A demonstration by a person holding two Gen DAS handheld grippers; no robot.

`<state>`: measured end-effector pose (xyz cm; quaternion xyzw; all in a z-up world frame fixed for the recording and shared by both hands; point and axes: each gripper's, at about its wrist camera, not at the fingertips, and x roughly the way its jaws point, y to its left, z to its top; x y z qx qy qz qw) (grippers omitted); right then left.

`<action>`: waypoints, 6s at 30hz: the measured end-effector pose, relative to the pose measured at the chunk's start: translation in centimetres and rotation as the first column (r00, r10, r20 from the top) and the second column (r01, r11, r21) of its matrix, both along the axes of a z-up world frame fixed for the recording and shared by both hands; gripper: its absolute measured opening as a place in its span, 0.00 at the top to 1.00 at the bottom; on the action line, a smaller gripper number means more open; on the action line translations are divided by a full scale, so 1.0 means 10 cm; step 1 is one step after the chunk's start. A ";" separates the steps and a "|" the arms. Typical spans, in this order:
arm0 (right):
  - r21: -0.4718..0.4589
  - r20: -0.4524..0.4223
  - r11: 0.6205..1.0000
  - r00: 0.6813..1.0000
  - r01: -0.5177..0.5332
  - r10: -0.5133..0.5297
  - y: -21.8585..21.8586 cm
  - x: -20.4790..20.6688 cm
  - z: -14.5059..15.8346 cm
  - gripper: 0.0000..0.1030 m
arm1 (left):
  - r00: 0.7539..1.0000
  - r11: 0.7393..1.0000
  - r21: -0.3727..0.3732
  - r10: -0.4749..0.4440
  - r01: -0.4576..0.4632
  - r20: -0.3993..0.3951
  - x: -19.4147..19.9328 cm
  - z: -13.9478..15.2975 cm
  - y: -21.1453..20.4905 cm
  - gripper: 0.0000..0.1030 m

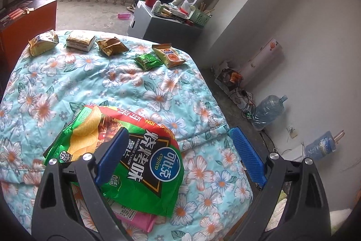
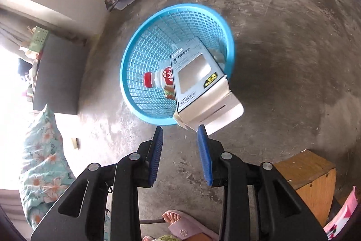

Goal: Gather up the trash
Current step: 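Withdraw both open grippers from the wastebasket back toward the bed, then grasp the pink packet with the left gripper while the right gripper grasps the green chip bag, then carry the pink packet and green chip bag over the wastebasket and open both grippers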

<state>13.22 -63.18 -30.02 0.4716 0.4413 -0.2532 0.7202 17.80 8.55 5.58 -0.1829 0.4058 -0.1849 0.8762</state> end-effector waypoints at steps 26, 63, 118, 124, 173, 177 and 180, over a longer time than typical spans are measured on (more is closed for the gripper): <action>0.041 0.171 0.920 0.904 0.390 -0.391 -0.83 0.33 -0.15 0.97 | 0.995 0.996 0.054 0.081 -0.078 -0.059 0.14 -0.15 0.10 0.14; -0.506 0.334 0.671 0.594 -0.542 0.732 2.88 0.17 2.73 0.39 | 0.985 0.982 0.079 0.171 -0.172 0.028 -0.97 -0.35 0.73 0.14; -0.361 0.280 0.551 0.476 -0.753 0.834 4.57 0.20 2.88 0.78 | 0.984 0.960 0.222 0.179 -0.172 -0.012 -1.27 -0.30 0.93 0.97; -0.333 0.320 0.539 0.445 -0.774 0.836 4.75 0.13 2.86 0.77 | 0.995 0.980 0.170 0.100 -0.100 0.005 -1.08 -0.28 0.53 0.97; -0.343 0.276 0.544 0.472 -0.766 0.837 4.37 -0.02 2.89 0.83 | 0.992 0.937 0.338 0.046 -0.084 0.118 -0.95 -0.15 -0.05 0.98; -0.343 0.291 0.554 0.475 -0.758 0.831 4.34 -0.04 2.91 0.83 | 0.989 0.929 0.359 0.044 -0.091 0.138 -0.98 -0.10 -0.09 0.98; -0.343 0.302 0.561 0.478 -0.753 0.825 4.30 -0.05 2.92 0.83 | 0.987 0.922 0.375 0.044 -0.100 0.157 -1.01 -0.06 -0.12 0.98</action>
